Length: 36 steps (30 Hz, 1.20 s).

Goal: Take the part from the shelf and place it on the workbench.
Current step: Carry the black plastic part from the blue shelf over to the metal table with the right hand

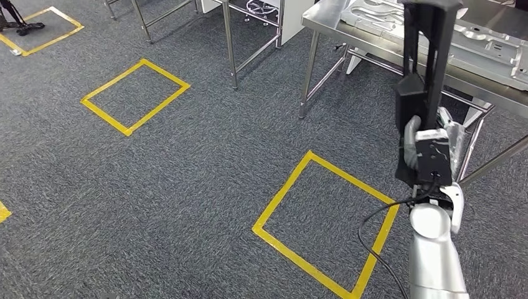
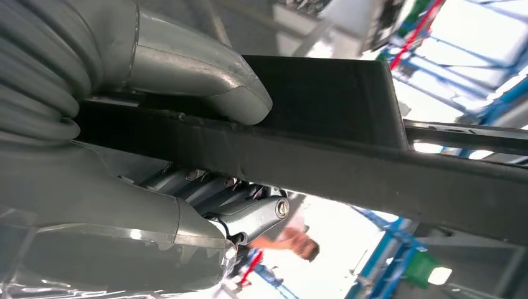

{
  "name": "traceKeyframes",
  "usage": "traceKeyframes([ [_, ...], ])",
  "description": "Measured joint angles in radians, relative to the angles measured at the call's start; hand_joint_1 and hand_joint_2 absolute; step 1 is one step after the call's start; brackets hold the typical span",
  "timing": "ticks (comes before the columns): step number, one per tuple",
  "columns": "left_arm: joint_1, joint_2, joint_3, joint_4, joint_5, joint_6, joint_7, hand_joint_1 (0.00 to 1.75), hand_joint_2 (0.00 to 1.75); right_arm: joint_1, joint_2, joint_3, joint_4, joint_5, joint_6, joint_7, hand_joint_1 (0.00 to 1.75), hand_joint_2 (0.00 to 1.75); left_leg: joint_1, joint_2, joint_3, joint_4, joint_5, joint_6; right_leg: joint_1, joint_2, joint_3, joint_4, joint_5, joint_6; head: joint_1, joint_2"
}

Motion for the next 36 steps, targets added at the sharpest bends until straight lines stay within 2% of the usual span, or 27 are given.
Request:
traceKeyframes([
  [1,-0.004,-0.003,-0.003,0.000,-0.002,0.000,0.004,0.00,1.75,0.015,-0.009,-0.009,-0.009,-0.007,0.004,-0.001,1.75,1.75,0.000,0.008,0.007,0.001,-0.007,0.000,-0.002,-0.002,-0.017,0.015,0.013,0.004,0.002,0.000],
  [2,-0.007,-0.007,-0.007,0.000,-0.003,0.000,0.006,0.00,1.75,0.026,-0.016,-0.018,-0.016,-0.011,0.008,-0.001,1.75,1.75,0.000,0.018,0.015,0.002,-0.014,-0.002,-0.004,-0.007,-0.017,-0.007,0.045,0.007,0.003,0.000],
  [3,-0.009,-0.010,-0.010,0.000,-0.005,0.000,0.007,0.00,1.75,0.032,-0.020,-0.023,-0.022,-0.012,0.010,-0.001,1.75,1.75,0.000,0.029,0.025,0.004,-0.023,-0.005,-0.005,-0.018,0.002,-0.063,0.089,0.009,0.004,0.000],
  [4,-0.012,-0.013,-0.013,0.000,-0.006,0.000,0.008,0.00,1.75,0.035,-0.024,-0.027,-0.028,-0.012,0.013,-0.001,1.75,1.75,-0.002,0.041,0.035,0.005,-0.033,-0.010,-0.003,-0.042,0.029,-0.129,0.126,0.009,0.004,0.000],
  [5,-0.014,-0.014,-0.015,0.000,-0.007,0.000,0.008,0.00,1.75,0.035,-0.026,-0.029,-0.032,-0.011,0.016,-0.001,1.75,1.75,-0.005,0.053,0.043,0.008,-0.043,-0.016,0.002,-0.065,0.052,-0.186,0.150,0.003,0.006,0.000],
  [7,-0.019,-0.016,-0.018,0.000,-0.008,0.000,0.009,0.00,1.75,0.033,-0.028,-0.033,-0.037,-0.007,0.022,0.000,1.75,1.75,-0.012,0.077,0.055,0.008,-0.059,-0.028,0.011,-0.088,0.072,-0.237,0.157,-0.014,0.005,0.000],
  [9,-0.025,-0.017,-0.020,0.000,-0.009,0.000,0.010,0.00,1.75,0.033,-0.031,-0.036,-0.041,-0.002,0.026,0.003,1.75,1.75,-0.013,0.101,0.065,0.006,-0.070,-0.039,0.012,-0.063,0.073,-0.241,0.152,-0.032,0.003,0.000],
  [10,-0.029,-0.018,-0.021,0.000,-0.009,0.000,0.011,0.00,1.75,0.033,-0.032,-0.038,-0.043,0.001,0.028,0.004,1.75,1.75,-0.011,0.097,0.068,0.012,-0.079,-0.044,0.011,-0.050,0.076,-0.242,0.151,-0.039,0.001,0.000],
  [12,-0.033,-0.020,-0.022,0.000,-0.010,0.000,0.010,0.00,1.75,0.032,-0.033,-0.039,-0.047,0.008,0.030,0.006,1.75,1.75,-0.006,0.054,0.040,0.085,-0.121,-0.051,0.007,-0.027,0.085,-0.246,0.148,-0.053,-0.002,0.000],
  [13,-0.033,-0.020,-0.022,0.000,-0.010,0.000,0.010,0.00,1.75,0.031,-0.033,-0.040,-0.048,0.010,0.030,0.007,1.75,1.75,-0.004,0.027,0.006,0.153,-0.150,-0.053,0.007,-0.016,0.088,-0.246,0.145,-0.058,-0.004,0.000],
  [15,-0.029,-0.021,-0.023,0.000,-0.010,0.000,0.010,0.00,1.75,0.033,-0.032,-0.040,-0.048,0.013,0.031,0.008,1.75,1.75,-0.003,0.004,-0.076,0.288,-0.192,-0.054,0.009,0.011,0.092,-0.245,0.140,-0.063,-0.007,0.000],
  [16,-0.027,-0.022,-0.023,0.000,-0.010,0.000,0.010,0.00,1.75,0.035,-0.032,-0.041,-0.048,0.013,0.031,0.008,1.75,1.75,-0.003,0.001,-0.102,0.315,-0.183,-0.053,0.010,0.026,0.095,-0.245,0.137,-0.064,-0.007,0.000],
  [17,-0.026,-0.023,-0.023,0.000,-0.010,0.000,0.010,0.00,1.75,0.037,-0.032,-0.042,-0.048,0.013,0.032,0.008,1.75,1.75,-0.003,-0.001,-0.108,0.299,-0.152,-0.049,0.012,0.042,0.100,-0.244,0.135,-0.063,-0.008,0.000],
  [18,-0.026,-0.023,-0.023,0.000,-0.010,0.000,0.010,0.00,1.75,0.039,-0.032,-0.043,-0.048,0.013,0.032,0.008,1.75,1.75,-0.004,-0.009,-0.096,0.245,-0.104,-0.043,0.013,0.057,0.105,-0.244,0.131,-0.062,-0.007,0.000],
  [20,-0.025,-0.024,-0.024,0.000,-0.010,0.000,0.010,0.00,1.75,0.041,-0.032,-0.046,-0.048,0.014,0.035,0.010,1.75,1.75,-0.005,-0.050,-0.052,0.109,-0.023,-0.027,0.013,0.084,0.113,-0.244,0.125,-0.057,-0.006,0.000],
  [22,-0.025,-0.024,-0.024,0.000,-0.010,0.000,0.009,0.00,1.75,0.042,-0.032,-0.049,-0.047,0.015,0.039,0.011,1.75,1.75,-0.007,-0.079,-0.024,0.040,-0.005,-0.015,0.007,0.108,0.110,-0.244,0.123,-0.047,-0.006,0.000],
  [24,-0.028,-0.026,-0.027,0.000,-0.010,0.000,0.009,0.00,1.75,0.046,-0.034,-0.054,-0.048,0.016,0.042,0.013,1.75,1.75,-0.009,-0.066,-0.014,0.025,-0.010,-0.010,0.003,0.129,0.107,-0.249,0.125,-0.032,-0.009,0.000],
  [25,-0.030,-0.028,-0.028,0.000,-0.010,0.000,0.008,0.00,1.75,0.049,-0.035,-0.057,-0.048,0.016,0.043,0.013,1.75,1.75,-0.007,-0.056,-0.007,0.016,-0.008,-0.006,0.004,0.122,0.107,-0.248,0.124,-0.025,-0.009,0.000],
  [27,-0.032,-0.031,-0.032,0.000,-0.010,0.000,0.007,0.00,1.75,0.046,-0.039,-0.059,-0.049,0.017,0.044,0.013,1.75,1.75,-0.002,-0.032,0.011,-0.007,-0.003,0.003,0.009,0.070,0.089,-0.208,0.099,-0.015,-0.002,0.000],
  [28,-0.030,-0.032,-0.033,0.000,-0.010,0.000,0.007,0.00,1.75,0.044,-0.040,-0.060,-0.048,0.020,0.044,0.013,1.75,1.75,-0.002,-0.021,0.018,-0.013,-0.005,0.006,0.007,0.033,0.062,-0.155,0.074,-0.010,0.002,0.000],
  [29,-0.028,-0.032,-0.034,0.000,-0.011,0.000,0.008,0.00,1.75,0.041,-0.041,-0.060,-0.047,0.025,0.042,0.016,1.75,1.75,-0.002,-0.011,0.022,-0.014,-0.008,0.008,0.005,0.011,0.026,-0.092,0.048,-0.005,0.005,0.000],
  [30,-0.026,-0.032,-0.035,0.000,-0.011,0.000,0.008,0.00,1.75,0.041,-0.041,-0.060,-0.045,0.037,0.037,0.021,1.75,1.75,-0.003,-0.002,0.026,-0.013,-0.011,0.007,0.002,-0.001,-0.009,-0.034,0.030,0.000,0.006,0.000],
  [31,-0.025,-0.032,-0.036,0.000,-0.011,0.000,0.008,0.00,1.75,0.042,-0.041,-0.060,-0.043,0.052,0.031,0.029,1.75,1.75,-0.003,0.005,0.029,-0.012,-0.016,0.006,-0.003,-0.006,-0.032,0.000,0.028,0.005,0.006,0.000],
  [32,-0.025,-0.033,-0.037,0.000,-0.011,0.000,0.008,0.00,1.75,0.042,-0.041,-0.061,-0.040,0.068,0.024,0.039,1.75,1.75,-0.002,0.012,0.032,-0.010,-0.020,0.004,-0.006,-0.009,-0.036,-0.005,0.047,0.009,0.006,0.000],
  [33,-0.025,-0.033,-0.038,0.000,-0.011,0.000,0.009,0.00,1.75,0.041,-0.041,-0.062,-0.037,0.084,0.019,0.052,1.75,1.75,-0.002,0.017,0.035,-0.007,-0.026,0.001,-0.010,-0.012,-0.018,-0.047,0.081,0.012,0.007,0.000],
  [35,-0.027,-0.035,-0.041,0.000,-0.012,0.000,0.009,0.00,1.75,0.035,-0.044,-0.063,-0.030,0.115,0.017,0.075,1.75,1.75,-0.002,0.025,0.043,0.001,-0.040,-0.008,-0.012,-0.022,0.047,-0.181,0.142,0.012,0.007,0.000],
  [36,-0.028,-0.036,-0.043,0.000,-0.014,0.000,0.010,0.00,1.75,0.031,-0.047,-0.064,-0.025,0.132,0.018,0.088,1.75,1.75,-0.004,0.027,0.045,0.004,-0.045,-0.014,-0.010,-0.024,0.072,-0.228,0.156,0.008,0.006,0.000],
])
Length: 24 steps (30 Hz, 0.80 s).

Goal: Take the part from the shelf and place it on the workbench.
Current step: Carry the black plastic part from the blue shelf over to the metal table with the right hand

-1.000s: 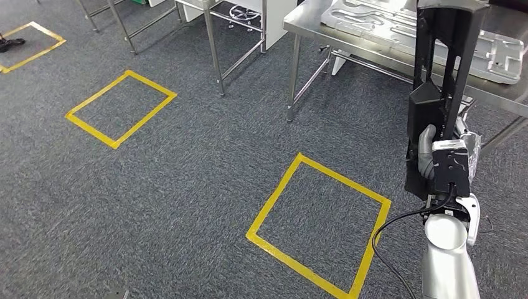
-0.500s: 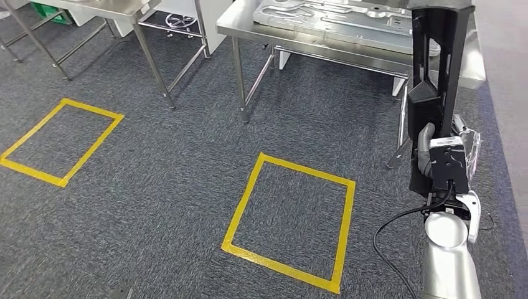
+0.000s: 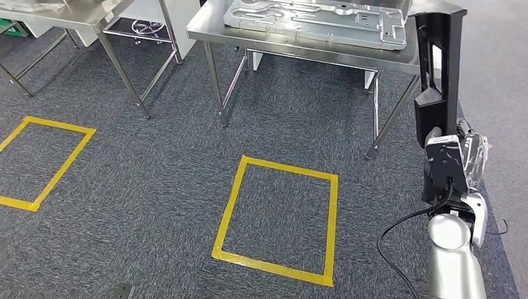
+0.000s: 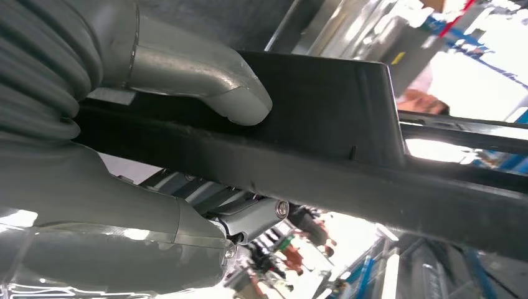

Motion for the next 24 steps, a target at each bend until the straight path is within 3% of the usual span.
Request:
traceKeyframes([
  [2,-0.002,0.000,-0.002,0.000,-0.004,0.000,0.003,0.00,1.75,-0.014,-0.009,-0.002,0.015,0.038,0.001,0.025,1.75,1.75,-0.003,0.002,0.003,0.000,-0.007,-0.012,0.007,0.002,0.012,-0.022,-0.003,-0.012,-0.001,0.000],
  [5,-0.007,-0.001,-0.009,0.000,-0.013,0.000,0.010,0.00,1.75,-0.056,-0.024,-0.005,0.061,0.114,-0.005,0.070,1.75,1.75,0.000,-0.001,0.002,0.015,-0.022,-0.027,0.004,0.010,0.018,-0.028,-0.007,-0.033,-0.002,0.000],
  [7,-0.011,-0.001,-0.016,0.000,-0.021,-0.001,0.020,0.00,1.75,-0.097,-0.029,-0.006,0.109,0.190,-0.030,0.098,1.75,1.75,0.003,-0.015,-0.042,0.105,-0.066,-0.033,0.002,0.012,0.026,-0.032,-0.009,-0.047,-0.005,0.000],
  [9,-0.014,-0.001,-0.025,0.000,-0.029,-0.001,0.031,0.00,1.75,-0.135,-0.028,-0.004,0.161,0.305,-0.089,0.123,1.75,1.75,0.003,-0.024,-0.123,0.246,-0.115,-0.036,0.006,0.016,0.031,-0.031,-0.015,-0.055,-0.007,0.000],
  [10,-0.015,-0.001,-0.030,0.000,-0.034,-0.002,0.036,0.00,1.75,-0.151,-0.026,0.000,0.186,0.380,-0.124,0.137,1.75,1.75,0.003,-0.025,-0.156,0.292,-0.120,-0.036,0.009,0.019,0.033,-0.030,-0.018,-0.057,-0.008,0.000],
  [11,-0.017,-0.002,-0.036,0.000,-0.039,-0.003,0.040,0.00,1.75,-0.169,-0.025,0.008,0.210,0.470,-0.155,0.153,1.75,1.75,0.003,-0.026,-0.173,0.301,-0.104,-0.034,0.011,0.023,0.036,-0.028,-0.022,-0.058,-0.008,0.000],
  [12,-0.019,-0.002,-0.042,0.000,-0.045,-0.005,0.045,0.00,1.75,-0.188,-0.023,0.020,0.233,0.565,-0.175,0.169,1.75,1.75,0.003,-0.026,-0.169,0.269,-0.067,-0.031,0.013,0.027,0.041,-0.026,-0.026,-0.058,-0.008,0.000],
  [14,-0.029,-0.003,-0.054,0.000,-0.055,-0.007,0.054,0.00,1.75,-0.233,-0.020,0.055,0.280,0.742,-0.189,0.191,1.75,1.75,-0.002,-0.027,-0.125,0.140,0.019,-0.016,0.016,0.034,0.052,-0.024,-0.035,-0.056,-0.007,0.000],
  [15,-0.035,-0.003,-0.060,0.000,-0.058,-0.008,0.058,0.00,1.75,-0.259,-0.018,0.074,0.305,0.809,-0.189,0.197,1.75,1.75,-0.005,-0.028,-0.103,0.082,0.043,-0.008,0.018,0.038,0.055,-0.022,-0.039,-0.053,-0.007,0.000],
  [16,-0.042,-0.003,-0.065,0.000,-0.061,-0.008,0.063,0.00,1.75,-0.284,-0.017,0.095,0.330,0.861,-0.187,0.199,1.75,1.75,-0.008,-0.029,-0.090,0.047,0.053,-0.002,0.019,0.041,0.055,-0.022,-0.040,-0.048,-0.007,0.000],
  [20,-0.061,-0.006,-0.086,0.000,-0.068,-0.011,0.074,0.00,1.75,-0.372,-0.014,0.209,0.414,0.945,-0.162,0.210,1.75,1.75,-0.005,-0.028,-0.075,0.014,0.055,0.012,0.017,0.039,0.049,-0.018,-0.047,-0.027,-0.007,0.000],
  [22,-0.066,-0.009,-0.096,0.000,-0.069,-0.012,0.077,0.00,1.75,-0.411,-0.015,0.269,0.445,0.947,-0.157,0.213,1.75,1.75,0.000,-0.027,-0.065,0.000,0.059,0.021,0.016,0.029,0.016,0.049,-0.081,-0.018,-0.004,0.000],
  [24,-0.069,-0.009,-0.102,0.000,-0.070,-0.015,0.080,0.00,1.75,-0.442,-0.015,0.321,0.474,0.948,-0.155,0.213,1.75,1.75,0.000,-0.028,-0.061,-0.001,0.055,0.024,0.013,0.023,-0.056,0.175,-0.128,-0.013,-0.002,0.000],
])
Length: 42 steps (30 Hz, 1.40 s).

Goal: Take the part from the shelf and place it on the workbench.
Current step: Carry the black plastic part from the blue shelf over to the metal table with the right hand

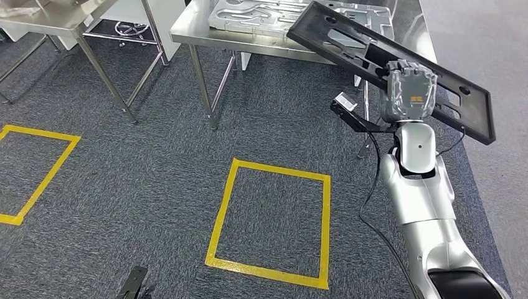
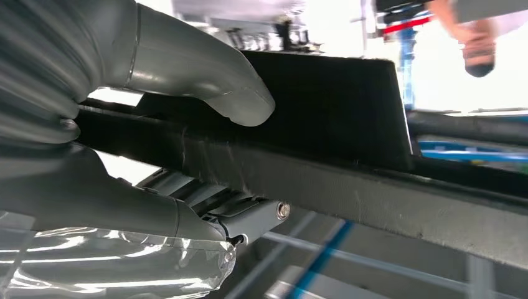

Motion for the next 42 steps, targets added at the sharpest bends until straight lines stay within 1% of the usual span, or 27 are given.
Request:
traceKeyframes([
  [1,0.000,0.000,-0.001,0.000,0.000,-0.001,0.001,0.00,1.75,-0.007,0.000,0.021,0.011,0.000,0.001,0.000,1.75,1.75,0.000,0.000,0.003,0.001,-0.004,0.000,-0.002,-0.001,-0.032,0.049,-0.009,0.003,0.000,0.000],
  [2,0.001,-0.001,-0.002,0.000,0.000,-0.002,0.002,0.00,1.75,-0.009,-0.001,0.039,0.021,0.000,0.002,0.000,1.75,1.75,0.001,-0.001,0.007,0.002,-0.008,-0.001,-0.005,-0.002,-0.049,0.067,0.002,0.006,0.000,0.000],
  [3,0.001,-0.001,-0.003,0.000,0.000,-0.003,0.002,0.00,1.75,-0.011,-0.001,0.055,0.030,0.000,0.003,-0.001,1.75,1.75,0.002,-0.002,0.013,0.004,-0.014,-0.003,-0.008,-0.004,-0.048,0.046,0.032,0.008,0.000,0.000],
  [5,0.001,-0.003,-0.007,0.000,0.000,-0.004,0.002,0.00,1.75,-0.021,-0.001,0.076,0.044,0.000,0.005,-0.003,1.75,1.75,0.003,-0.005,0.024,0.011,-0.029,-0.012,-0.013,-0.012,-0.002,-0.071,0.111,0.009,0.000,0.000],
  [6,0.000,-0.003,-0.008,0.000,0.000,-0.004,0.002,0.00,1.75,-0.029,0.000,0.085,0.050,0.000,0.007,-0.007,1.75,1.75,0.002,-0.005,0.027,0.016,-0.036,-0.018,-0.012,-0.015,0.022,-0.128,0.133,0.008,0.001,0.000],
  [8,-0.002,-0.003,-0.011,0.000,-0.001,-0.005,0.005,0.00,1.75,-0.044,0.003,0.105,0.059,0.000,0.016,-0.024,1.75,1.75,-0.001,-0.005,0.026,0.021,-0.045,-0.031,-0.007,-0.015,0.044,-0.177,0.134,-0.002,-0.001,0.000],
  [12,-0.005,-0.004,-0.017,0.000,0.000,-0.006,0.011,0.00,1.75,-0.050,0.025,0.151,0.081,0.000,0.032,-0.055,1.75,1.75,0.003,0.000,0.023,0.042,-0.067,-0.054,-0.005,-0.007,0.058,-0.191,0.124,-0.031,-0.005,0.000],
  [13,-0.006,-0.004,-0.018,0.000,0.000,-0.006,0.011,0.00,1.75,-0.048,0.034,0.160,0.085,0.000,0.033,-0.058,1.75,1.75,0.004,-0.001,0.004,0.082,-0.085,-0.059,-0.007,-0.006,0.064,-0.194,0.122,-0.038,-0.007,0.000],
  [15,-0.006,-0.005,-0.019,0.000,0.002,-0.006,0.011,0.00,1.75,-0.038,0.053,0.171,0.091,-0.003,0.033,-0.065,1.75,1.75,0.004,-0.002,-0.069,0.216,-0.134,-0.063,-0.004,-0.005,0.074,-0.195,0.114,-0.046,-0.010,0.000],
  [16,-0.004,-0.005,-0.019,0.000,0.002,-0.006,0.011,0.00,1.75,-0.028,0.060,0.175,0.092,-0.006,0.032,-0.068,1.75,1.75,0.004,-0.002,-0.108,0.277,-0.149,-0.064,-0.001,-0.005,0.079,-0.195,0.110,-0.049,-0.011,0.000],
  [17,-0.001,-0.005,-0.019,0.000,0.003,-0.006,0.011,0.00,1.75,-0.017,0.064,0.178,0.093,-0.009,0.032,-0.072,1.75,1.75,0.004,-0.002,-0.135,0.311,-0.147,-0.063,0.001,-0.005,0.085,-0.195,0.105,-0.050,-0.011,0.000],
  [18,0.002,-0.005,-0.019,0.000,0.003,-0.006,0.011,0.00,1.75,-0.006,0.067,0.180,0.093,-0.012,0.031,-0.074,1.75,1.75,0.003,-0.002,-0.143,0.303,-0.125,-0.061,0.003,-0.005,0.091,-0.195,0.100,-0.050,-0.011,0.000],
  [19,0.004,-0.005,-0.019,0.000,0.003,-0.006,0.011,0.00,1.75,0.001,0.069,0.181,0.093,-0.015,0.031,-0.077,1.75,1.75,0.002,-0.002,-0.130,0.256,-0.084,-0.056,0.005,-0.005,0.098,-0.195,0.095,-0.050,-0.011,0.000],
  [21,0.007,-0.004,-0.019,0.000,0.003,-0.006,0.011,0.00,1.75,0.008,0.072,0.182,0.093,-0.024,0.029,-0.083,1.75,1.75,-0.002,-0.005,-0.081,0.120,-0.005,-0.041,0.009,-0.003,0.109,-0.194,0.086,-0.046,-0.012,0.000],
  [22,0.007,-0.003,-0.019,0.000,0.004,-0.006,0.011,0.00,1.75,0.009,0.074,0.182,0.093,-0.029,0.028,-0.088,1.75,1.75,-0.005,-0.007,-0.059,0.069,0.014,-0.034,0.011,-0.001,0.111,-0.194,0.082,-0.042,-0.012,0.000],
  [23,0.007,-0.003,-0.020,0.000,0.004,-0.006,0.011,0.00,1.75,0.011,0.075,0.182,0.092,-0.034,0.027,-0.095,1.75,1.75,-0.008,-0.008,-0.048,0.043,0.018,-0.028,0.011,0.000,0.110,-0.194,0.080,-0.037,-0.012,0.000],
  [26,0.009,-0.003,-0.023,0.000,0.006,-0.006,0.010,0.00,1.75,0.023,0.075,0.182,0.086,-0.043,0.024,-0.118,1.75,1.75,-0.007,-0.008,-0.035,0.023,0.011,-0.016,0.011,0.001,0.114,-0.196,0.073,-0.020,-0.013,0.000],
  [28,0.009,-0.004,-0.025,0.000,0.008,-0.006,0.010,0.00,1.75,0.026,0.075,0.182,0.081,-0.045,0.022,-0.127,1.75,1.75,-0.001,-0.006,-0.021,0.009,0.012,-0.006,0.011,-0.001,0.096,-0.147,0.044,-0.011,-0.010,0.000],
  [30,0.009,-0.005,-0.025,0.000,0.009,-0.006,0.010,0.00,1.75,0.029,0.076,0.182,0.079,-0.046,0.021,-0.129,1.75,1.75,0.000,-0.005,-0.012,0.006,0.008,0.001,0.007,-0.003,0.030,-0.025,-0.008,-0.004,-0.007,0.000],
  [31,0.009,-0.005,-0.025,0.000,0.010,-0.006,0.010,0.00,1.75,0.032,0.076,0.182,0.079,-0.047,0.021,-0.130,1.75,1.75,0.000,-0.006,-0.010,0.007,0.005,0.002,0.005,-0.004,-0.008,0.036,-0.026,0.000,-0.007,0.000],
  [32,0.010,-0.005,-0.026,0.000,0.010,-0.006,0.010,0.00,1.75,0.035,0.076,0.182,0.079,-0.047,0.021,-0.131,1.75,1.75,0.000,-0.006,-0.007,0.008,0.001,0.002,0.003,-0.005,-0.036,0.073,-0.027,0.002,-0.007,0.000],
  [33,0.011,-0.006,-0.026,0.000,0.010,-0.007,0.010,0.00,1.75,0.038,0.077,0.182,0.079,-0.047,0.021,-0.132,1.75,1.75,0.000,-0.007,-0.004,0.010,-0.004,0.001,0.000,-0.006,-0.046,0.072,-0.007,0.004,-0.007,0.000],
  [34,0.012,-0.006,-0.026,0.000,0.010,-0.007,0.010,0.00,1.75,0.040,0.077,0.182,0.078,-0.047,0.021,-0.135,1.75,1.75,0.001,-0.009,0.000,0.013,-0.010,-0.001,-0.001,-0.007,-0.035,0.031,0.030,0.004,-0.006,0.000],
  [35,0.013,-0.007,-0.026,0.000,0.010,-0.008,0.011,0.00,1.75,0.041,0.078,0.182,0.076,-0.047,0.021,-0.137,1.75,1.75,0.001,-0.010,0.006,0.016,-0.017,-0.003,-0.002,-0.009,-0.008,-0.038,0.075,0.003,-0.006,0.000],
  [37,0.012,-0.009,-0.027,0.000,0.010,-0.008,0.011,0.00,1.75,0.042,0.084,0.183,0.071,-0.047,0.023,-0.142,1.75,1.75,-0.002,-0.010,0.012,0.022,-0.030,-0.013,0.001,-0.013,0.044,-0.155,0.124,-0.003,-0.008,0.000],
  [38,0.012,-0.010,-0.027,0.000,0.011,-0.008,0.011,0.00,1.75,0.043,0.088,0.184,0.068,-0.047,0.024,-0.144,1.75,1.75,-0.003,-0.010,0.014,0.023,-0.035,-0.019,0.003,-0.014,0.057,-0.182,0.128,-0.008,-0.009,0.000],
  [42,0.012,-0.011,-0.028,0.000,0.011,-0.008,0.011,0.00,1.75,0.052,0.100,0.188,0.058,-0.047,0.030,-0.147,1.75,1.75,-0.002,-0.007,0.019,0.029,-0.052,-0.043,0.004,-0.009,0.072,-0.200,0.115,-0.033,-0.011,0.000],
])
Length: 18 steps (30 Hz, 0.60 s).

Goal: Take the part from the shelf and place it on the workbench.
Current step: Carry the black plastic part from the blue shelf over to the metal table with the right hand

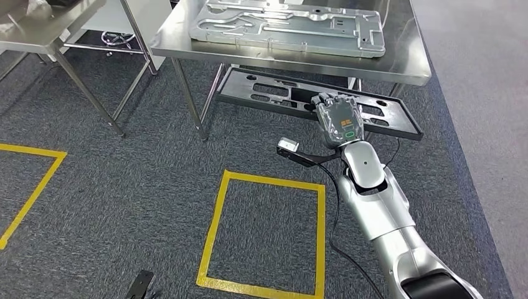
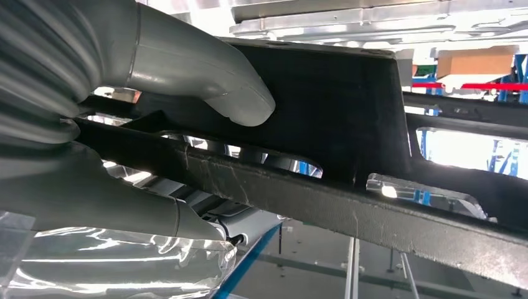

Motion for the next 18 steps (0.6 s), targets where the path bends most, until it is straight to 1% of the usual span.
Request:
traceKeyframes([
  [1,0.000,0.000,0.000,0.000,0.000,0.000,0.000,0.00,1.75,0.001,0.003,0.000,-0.004,0.000,0.001,0.000,1.75,1.75,0.001,0.000,-0.013,0.031,-0.015,-0.005,-0.003,0.000,0.008,-0.004,-0.003,-0.007,-0.001,0.000],
  [2,0.000,-0.001,0.000,0.000,0.000,0.000,0.000,0.00,1.75,0.002,0.005,0.001,-0.007,-0.001,0.001,0.000,1.75,1.75,0.003,0.000,-0.039,0.083,-0.037,-0.010,-0.004,0.000,0.016,-0.007,-0.007,-0.012,-0.003,0.000],
  [3,0.001,-0.001,0.000,0.000,0.001,0.000,0.000,0.00,1.75,0.004,0.007,0.001,-0.009,-0.002,0.002,0.000,1.75,1.75,0.003,0.000,-0.077,0.154,-0.063,-0.014,-0.003,0.001,0.023,-0.008,-0.013,-0.016,-0.004,0.000],
  [4,0.003,-0.001,0.000,0.000,0.001,0.001,0.000,0.00,1.75,0.007,0.008,0.001,-0.009,-0.003,0.002,0.001,1.75,1.75,0.004,0.000,-0.120,0.226,-0.084,-0.016,-0.003,0.001,0.030,-0.007,-0.019,-0.018,-0.004,0.000],
  [5,0.005,-0.001,0.000,0.000,0.001,0.001,0.000,0.00,1.75,0.011,0.009,0.001,-0.010,-0.003,0.003,0.001,1.75,1.75,0.004,0.000,-0.155,0.275,-0.090,-0.017,-0.002,0.002,0.039,-0.007,-0.027,-0.018,-0.004,0.000],
  [6,0.008,-0.001,0.000,0.000,0.002,0.001,0.000,0.00,1.75,0.016,0.009,0.001,-0.010,-0.004,0.003,0.001,1.75,1.75,0.004,0.000,-0.174,0.289,-0.073,-0.017,-0.002,0.003,0.050,-0.007,-0.035,-0.017,-0.004,0.000],
  [7,0.010,-0.001,-0.001,0.000,0.002,0.001,0.000,0.00,1.75,0.020,0.009,0.001,-0.010,-0.004,0.003,0.001,1.75,1.75,0.004,0.000,-0.172,0.258,-0.035,-0.014,-0.001,0.004,0.063,-0.007,-0.045,-0.015,-0.004,0.000],
  [8,0.012,-0.001,-0.001,0.000,0.002,0.001,0.000,0.00,1.75,0.023,0.010,0.001,-0.011,-0.005,0.004,0.002,1.75,1.75,0.003,0.000,-0.152,0.193,0.018,-0.010,-0.001,0.005,0.077,-0.007,-0.055,-0.013,-0.004,0.000],
  [9,0.014,0.000,-0.001,0.000,0.002,0.001,0.001,0.00,1.75,0.023,0.010,0.001,-0.012,-0.006,0.004,0.002,1.75,1.75,0.002,-0.001,-0.128,0.126,0.060,-0.004,-0.001,0.005,0.089,-0.008,-0.065,-0.010,-0.003,0.000],
  [10,0.014,0.000,-0.001,0.000,0.002,0.001,0.001,0.00,1.75,0.023,0.010,0.001,-0.014,-0.008,0.004,0.002,1.75,1.75,-0.001,-0.002,-0.103,0.066,0.086,0.002,0.000,0.007,0.097,-0.009,-0.074,-0.006,-0.004,0.000],
  [11,0.015,0.001,-0.001,0.000,0.003,0.001,0.001,0.00,1.75,0.022,0.011,0.001,-0.017,-0.011,0.004,0.002,1.75,1.75,-0.004,-0.002,-0.087,0.030,0.092,0.009,0.001,0.008,0.101,-0.011,-0.080,-0.001,-0.004,0.000],
  [12,0.015,0.002,-0.001,0.000,0.003,0.001,0.002,0.00,1.75,0.023,0.011,0.001,-0.020,-0.013,0.003,0.002,1.75,1.75,-0.007,-0.002,-0.079,0.014,0.081,0.016,0.002,0.009,0.103,-0.011,-0.081,0.005,-0.005,0.000],
  [14,0.016,0.002,-0.003,0.000,0.003,0.001,0.003,0.00,1.75,0.025,0.011,0.001,-0.027,-0.015,0.003,0.002,1.75,1.75,-0.005,-0.001,-0.065,-0.005,0.066,0.030,0.003,0.009,0.106,-0.006,-0.081,0.017,-0.006,0.000],
  [15,0.016,0.002,-0.003,0.000,0.003,0.001,0.002,0.00,1.75,0.026,0.011,0.001,-0.030,-0.015,0.003,0.002,1.75,1.75,-0.003,-0.002,-0.055,-0.012,0.062,0.037,0.003,0.008,0.103,0.011,-0.081,0.022,-0.004,0.000],
  [16,0.016,0.001,-0.004,0.000,0.003,0.001,0.002,0.00,1.75,0.027,0.011,0.001,-0.033,-0.016,0.003,0.002,1.75,1.75,-0.001,-0.003,-0.042,-0.017,0.057,0.044,0.002,0.007,0.090,0.041,-0.086,0.026,-0.003,0.000],
  [17,0.017,0.001,-0.005,0.000,0.003,0.001,0.002,0.00,1.75,0.027,0.011,0.001,-0.036,-0.017,0.003,0.002,1.75,1.75,0.000,-0.003,-0.031,-0.022,0.052,0.048,0.000,0.006,0.062,0.091,-0.098,0.029,-0.002,0.000],
  [18,0.016,0.001,-0.005,0.000,0.003,0.001,0.002,0.00,1.75,0.028,0.011,0.001,-0.037,-0.018,0.003,0.002,1.75,1.75,0.000,-0.003,-0.021,-0.023,0.046,0.052,-0.001,0.005,0.022,0.154,-0.116,0.033,-0.001,0.000],
])
